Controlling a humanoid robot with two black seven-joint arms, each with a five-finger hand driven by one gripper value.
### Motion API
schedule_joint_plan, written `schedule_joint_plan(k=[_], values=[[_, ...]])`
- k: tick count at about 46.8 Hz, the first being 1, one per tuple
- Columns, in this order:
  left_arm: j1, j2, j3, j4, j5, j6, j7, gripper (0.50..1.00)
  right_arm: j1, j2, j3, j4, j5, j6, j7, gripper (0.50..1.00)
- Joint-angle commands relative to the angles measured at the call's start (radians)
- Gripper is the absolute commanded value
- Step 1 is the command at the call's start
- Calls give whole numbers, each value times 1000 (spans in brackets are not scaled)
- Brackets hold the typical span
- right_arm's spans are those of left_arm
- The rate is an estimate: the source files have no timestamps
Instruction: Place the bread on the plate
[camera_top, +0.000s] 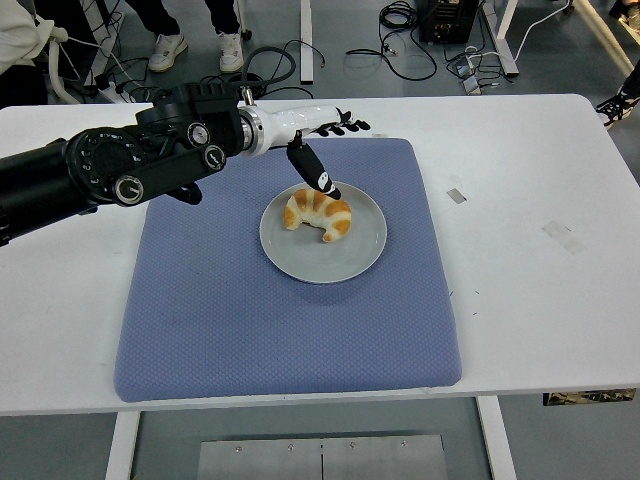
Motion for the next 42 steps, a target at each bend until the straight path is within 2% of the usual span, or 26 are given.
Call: schedule_joint_plan(k=[1,16,22,28,35,42], values=[[-3,8,-23,6,-9,3,2,980,0,0,1,0,1,0,-1,1000],[11,49,-187,93,-25,16,-5,978,0,0,0,0,1,0,-1,1000],[11,51,-199,156,-136,47,-12,978,-1,0,0,0,1,0,0,1000],[13,74,-201,205,-225,50,-17,977,0,0,0,0,1,0,-1,1000],[17,88,-213,239,-346,75,-44,975,0,0,0,0,1,0,0,1000],[47,135,-218,252,-429,76,-49,975,0,0,0,0,1,0,0,1000]])
